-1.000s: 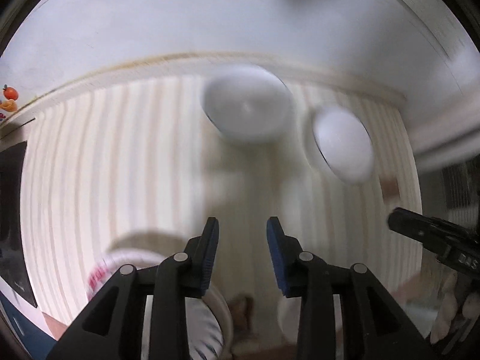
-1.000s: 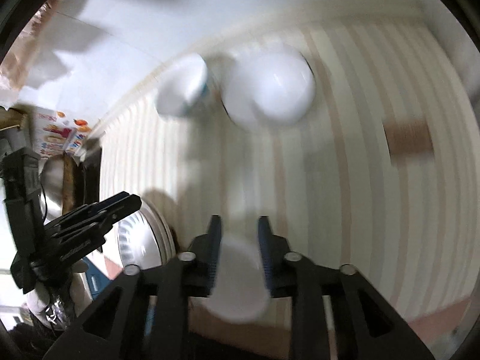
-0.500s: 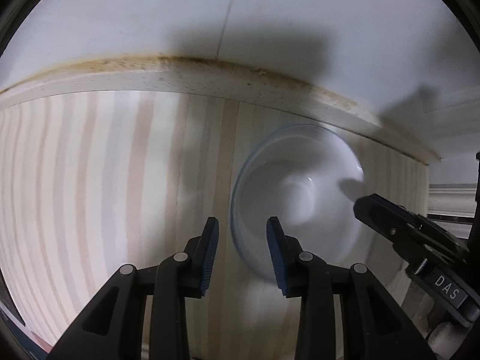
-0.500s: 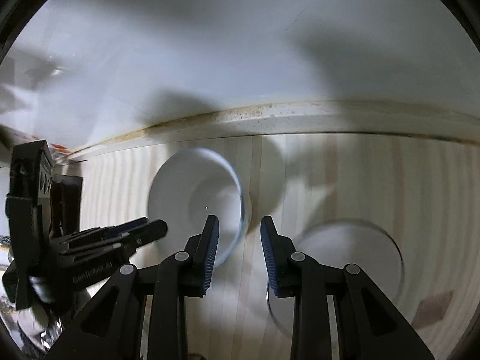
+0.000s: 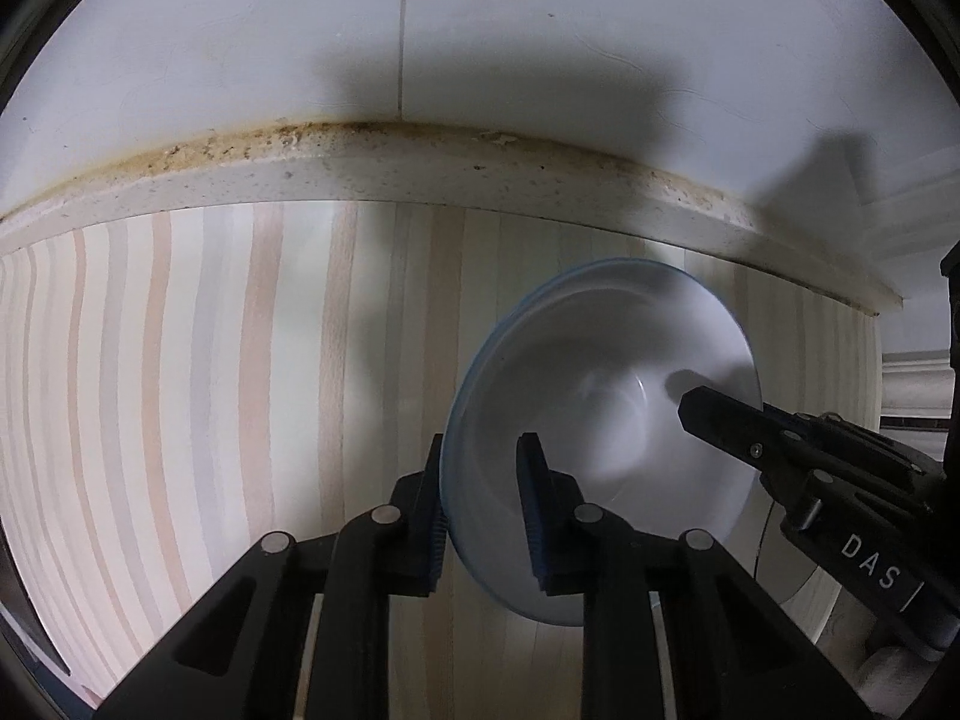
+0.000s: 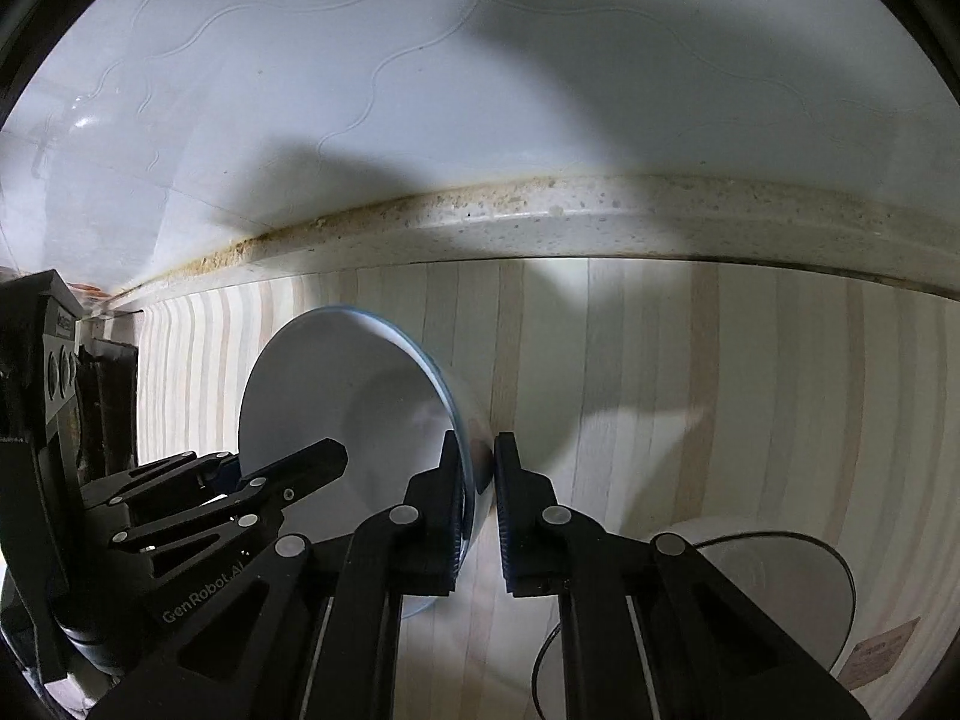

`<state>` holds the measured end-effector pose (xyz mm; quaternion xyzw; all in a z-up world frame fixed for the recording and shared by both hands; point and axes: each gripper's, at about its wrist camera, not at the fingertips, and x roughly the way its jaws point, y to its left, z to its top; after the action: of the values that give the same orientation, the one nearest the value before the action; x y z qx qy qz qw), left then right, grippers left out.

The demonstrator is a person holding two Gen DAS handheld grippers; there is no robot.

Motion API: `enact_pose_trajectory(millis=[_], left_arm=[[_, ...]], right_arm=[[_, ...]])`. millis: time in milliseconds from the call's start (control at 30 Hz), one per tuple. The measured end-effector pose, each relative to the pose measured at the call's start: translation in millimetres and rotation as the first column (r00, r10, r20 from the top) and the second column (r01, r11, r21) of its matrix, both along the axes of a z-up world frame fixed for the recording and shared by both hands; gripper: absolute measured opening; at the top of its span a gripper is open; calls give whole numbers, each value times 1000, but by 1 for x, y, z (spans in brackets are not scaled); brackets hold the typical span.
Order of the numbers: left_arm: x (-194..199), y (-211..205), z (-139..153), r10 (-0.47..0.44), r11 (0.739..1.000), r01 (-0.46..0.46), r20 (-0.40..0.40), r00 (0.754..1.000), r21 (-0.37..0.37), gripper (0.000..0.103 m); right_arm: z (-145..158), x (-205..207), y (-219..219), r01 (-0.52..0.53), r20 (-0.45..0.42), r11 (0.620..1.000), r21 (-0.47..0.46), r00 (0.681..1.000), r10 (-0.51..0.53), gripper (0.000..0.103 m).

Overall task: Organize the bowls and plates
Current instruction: 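Grasp the blue-rimmed white bowl with the left gripper while the right gripper holds its bowl, then nest the blue-rimmed bowl into the bowl held by the right gripper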

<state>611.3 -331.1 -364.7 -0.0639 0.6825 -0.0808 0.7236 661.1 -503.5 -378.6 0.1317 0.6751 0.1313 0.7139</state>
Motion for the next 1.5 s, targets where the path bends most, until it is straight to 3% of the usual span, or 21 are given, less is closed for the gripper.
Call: enact_pose_trajectory(millis=[167,400,867,1100,1500], left_arm=[[-8,-6,20,-13,1000,12,36,999,6,19],[-42,-10,62,-51,999,51,87,995,8,19],[-131,-21,121,-188,982,190,135,973,0,19],[-176,-43,106,-261,965,262,94,961,0,19],[-221,-73,66,-368,930,368,-7,930,11,19]], right_arm=[[10,-4,7,-6,9,1000,2,1000,6,11],[46,-28,5,-12,47,1000,13,999,11,11],[115,-143,-23,67,92,997,26,993,-69,11],[118,-213,-39,126,64,992,26,990,-127,11],[69,-298,-60,212,-62,977,26,976,-210,11]])
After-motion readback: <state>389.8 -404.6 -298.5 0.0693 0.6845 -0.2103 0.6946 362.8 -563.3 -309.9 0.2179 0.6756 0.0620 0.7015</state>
